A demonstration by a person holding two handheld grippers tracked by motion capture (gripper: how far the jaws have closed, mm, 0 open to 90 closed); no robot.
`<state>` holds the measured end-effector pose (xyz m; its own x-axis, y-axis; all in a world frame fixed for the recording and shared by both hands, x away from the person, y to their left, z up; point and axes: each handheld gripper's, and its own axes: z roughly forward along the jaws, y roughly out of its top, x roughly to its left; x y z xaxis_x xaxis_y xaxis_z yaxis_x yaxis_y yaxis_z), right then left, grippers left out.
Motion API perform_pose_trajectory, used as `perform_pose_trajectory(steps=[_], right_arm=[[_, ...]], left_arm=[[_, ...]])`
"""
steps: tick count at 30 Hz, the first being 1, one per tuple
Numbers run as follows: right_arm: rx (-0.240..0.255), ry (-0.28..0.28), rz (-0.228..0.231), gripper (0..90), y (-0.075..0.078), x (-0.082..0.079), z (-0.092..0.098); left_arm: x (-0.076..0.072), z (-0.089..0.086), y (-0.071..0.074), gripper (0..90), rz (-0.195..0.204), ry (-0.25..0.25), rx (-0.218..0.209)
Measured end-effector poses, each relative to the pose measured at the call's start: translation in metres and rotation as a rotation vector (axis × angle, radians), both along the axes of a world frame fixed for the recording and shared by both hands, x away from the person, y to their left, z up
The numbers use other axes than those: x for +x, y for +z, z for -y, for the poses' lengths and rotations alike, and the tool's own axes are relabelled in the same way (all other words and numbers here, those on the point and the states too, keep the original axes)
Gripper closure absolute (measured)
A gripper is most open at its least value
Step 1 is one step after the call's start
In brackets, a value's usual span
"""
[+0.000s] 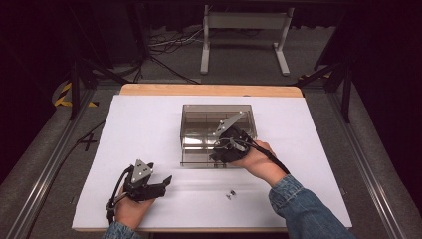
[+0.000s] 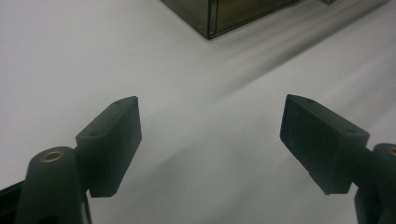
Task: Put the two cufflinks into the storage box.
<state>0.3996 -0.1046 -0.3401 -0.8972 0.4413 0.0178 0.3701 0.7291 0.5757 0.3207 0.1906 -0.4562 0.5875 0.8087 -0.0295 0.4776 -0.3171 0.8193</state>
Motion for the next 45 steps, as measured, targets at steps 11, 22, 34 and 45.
perform_pose_trajectory(steps=[11, 22, 34, 45], right_arm=[[0.047, 0.067, 0.03, 67.0, 0.014, -0.022, 0.014], [0.071, 0.124, 0.053, 66.2, 0.022, -0.039, 0.03], [0.095, 0.186, 0.068, 65.2, 0.023, -0.049, 0.037], [0.088, 0.233, 0.085, 64.2, 0.011, -0.055, 0.039]], left_arm=[[0.0, 0.0, 0.0, 21.3, 0.002, 0.0, 0.003], [0.0, 0.001, 0.0, 21.3, 0.003, 0.0, 0.004], [0.0, 0.0, 0.0, 21.3, 0.002, 0.002, 0.005], [0.0, 0.001, 0.0, 21.3, 0.002, 0.003, 0.006]])
